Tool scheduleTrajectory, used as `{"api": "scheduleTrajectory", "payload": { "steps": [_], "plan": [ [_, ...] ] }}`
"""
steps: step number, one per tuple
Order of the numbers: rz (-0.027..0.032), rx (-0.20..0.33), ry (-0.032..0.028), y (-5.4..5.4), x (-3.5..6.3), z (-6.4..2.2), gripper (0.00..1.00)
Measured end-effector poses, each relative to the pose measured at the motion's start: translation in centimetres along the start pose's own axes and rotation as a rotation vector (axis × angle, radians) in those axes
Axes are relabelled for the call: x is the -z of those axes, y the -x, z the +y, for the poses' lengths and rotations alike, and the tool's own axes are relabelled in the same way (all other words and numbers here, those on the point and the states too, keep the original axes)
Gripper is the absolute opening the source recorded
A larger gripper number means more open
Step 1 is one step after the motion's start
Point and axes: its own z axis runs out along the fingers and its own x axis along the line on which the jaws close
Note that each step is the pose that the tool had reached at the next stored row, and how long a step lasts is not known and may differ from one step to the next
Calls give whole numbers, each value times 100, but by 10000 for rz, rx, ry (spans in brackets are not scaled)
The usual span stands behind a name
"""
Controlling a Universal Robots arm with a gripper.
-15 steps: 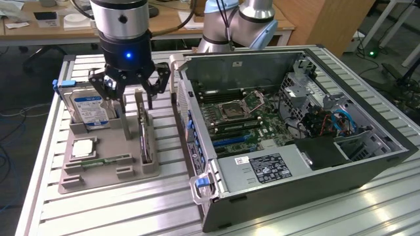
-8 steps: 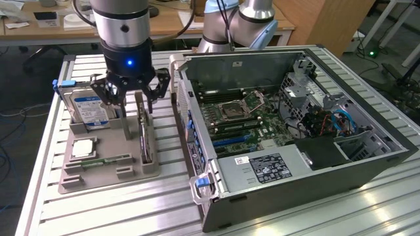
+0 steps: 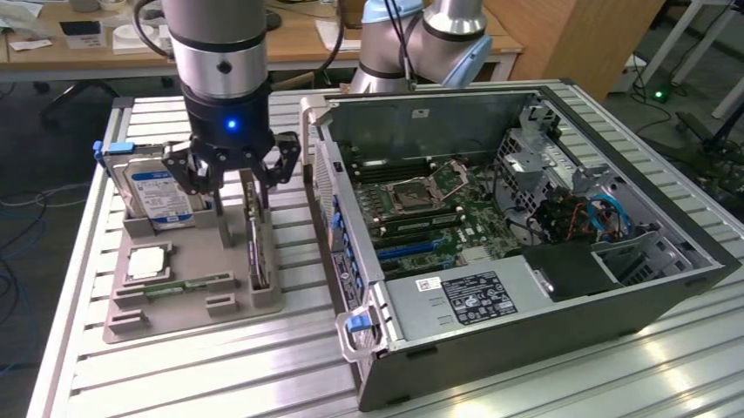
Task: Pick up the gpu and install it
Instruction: 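Pick up the gpu and move the gpu toward the slot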
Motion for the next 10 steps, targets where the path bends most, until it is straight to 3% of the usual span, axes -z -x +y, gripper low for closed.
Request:
{"api": "scheduleTrajectory", "payload": {
  "steps": [4,5,6,8,9,10],
  "plan": [
    [115,-4,0,3,-49,-4,60],
    [133,-6,-21,2,-49,-4,66],
    [137,-11,-115,3,-52,-5,66],
    [125,-26,-456,3,-55,-1,66],
    [95,-31,-570,4,-60,7,66],
    [72,-35,-585,4,-70,16,66]
  ]
}}
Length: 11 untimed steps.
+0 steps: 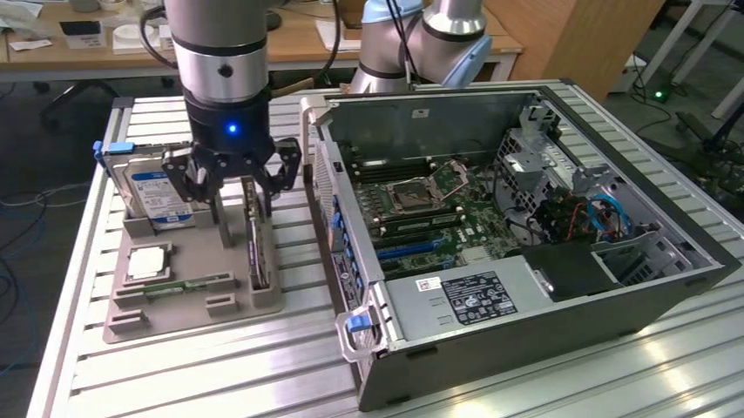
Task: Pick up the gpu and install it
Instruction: 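Pick up the gpu and move the gpu toward the slot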
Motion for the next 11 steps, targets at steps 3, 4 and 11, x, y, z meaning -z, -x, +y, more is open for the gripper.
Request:
{"api": "scheduleTrajectory", "payload": {
  "steps": [3,4,11],
  "plan": [
    [-42,-1,-1,7,-34,20,66],
    [-51,-1,-2,9,-46,23,66],
    [-414,-1,-13,22,-102,40,66]
  ]
}}
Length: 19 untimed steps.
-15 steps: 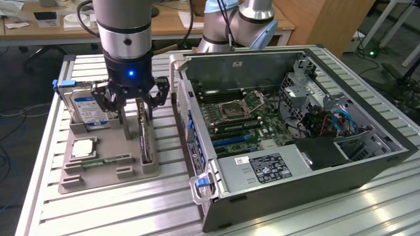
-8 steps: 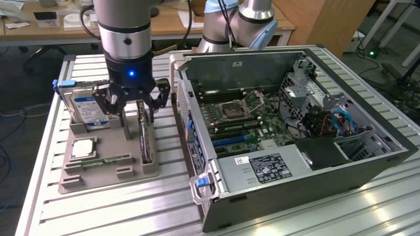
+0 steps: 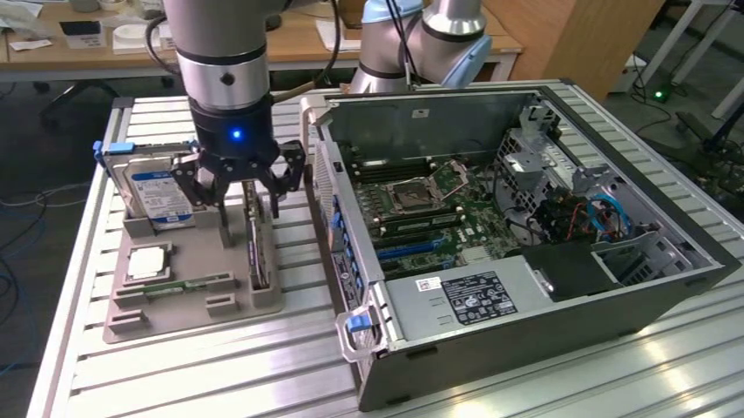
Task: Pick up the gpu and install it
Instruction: 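Pick up the gpu and move the gpu toward the slot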
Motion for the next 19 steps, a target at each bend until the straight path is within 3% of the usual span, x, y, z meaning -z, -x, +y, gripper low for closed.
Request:
{"api": "scheduleTrajectory", "payload": {
  "steps": [3,8,19],
  "plan": [
    [0,-26,-1,-3,-55,2,66],
    [8,-556,-4,-15,-146,12,66],
    [8,-555,-4,-15,-345,15,66]
  ]
}}
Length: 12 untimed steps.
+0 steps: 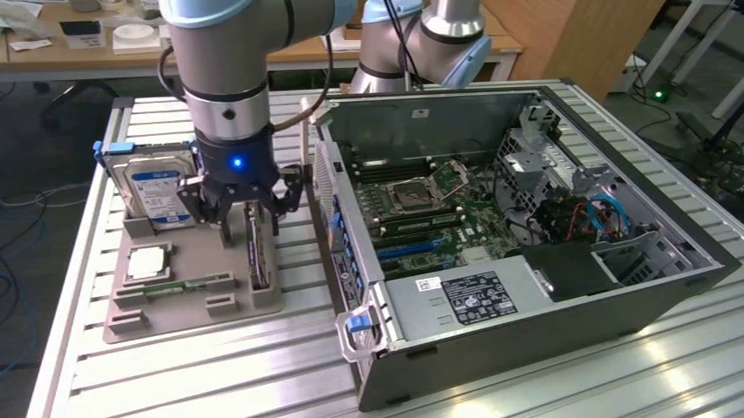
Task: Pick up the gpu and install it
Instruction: 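Pick up the gpu and move the gpu toward the slot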
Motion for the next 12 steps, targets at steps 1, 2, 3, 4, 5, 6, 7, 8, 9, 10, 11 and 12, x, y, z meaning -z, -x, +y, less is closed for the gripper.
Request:
{"api": "scheduleTrajectory", "payload": {
  "steps": [1,2,3,4,5,6,7,8,9,10,11,12],
  "plan": [
    [0,0,1,0,-19,0,66],
    [0,1,0,0,-37,1,66],
    [0,0,0,0,-56,1,66],
    [0,0,0,0,-74,1,66],
    [0,1,0,1,-92,2,66],
    [0,1,0,1,-109,2,66],
    [0,1,0,1,-128,2,66],
    [0,0,0,1,-146,3,66],
    [0,0,0,1,-165,3,66],
    [0,0,0,1,-183,3,66],
    [0,0,1,1,-201,4,66],
    [0,0,1,1,-219,4,66]
  ]
}}
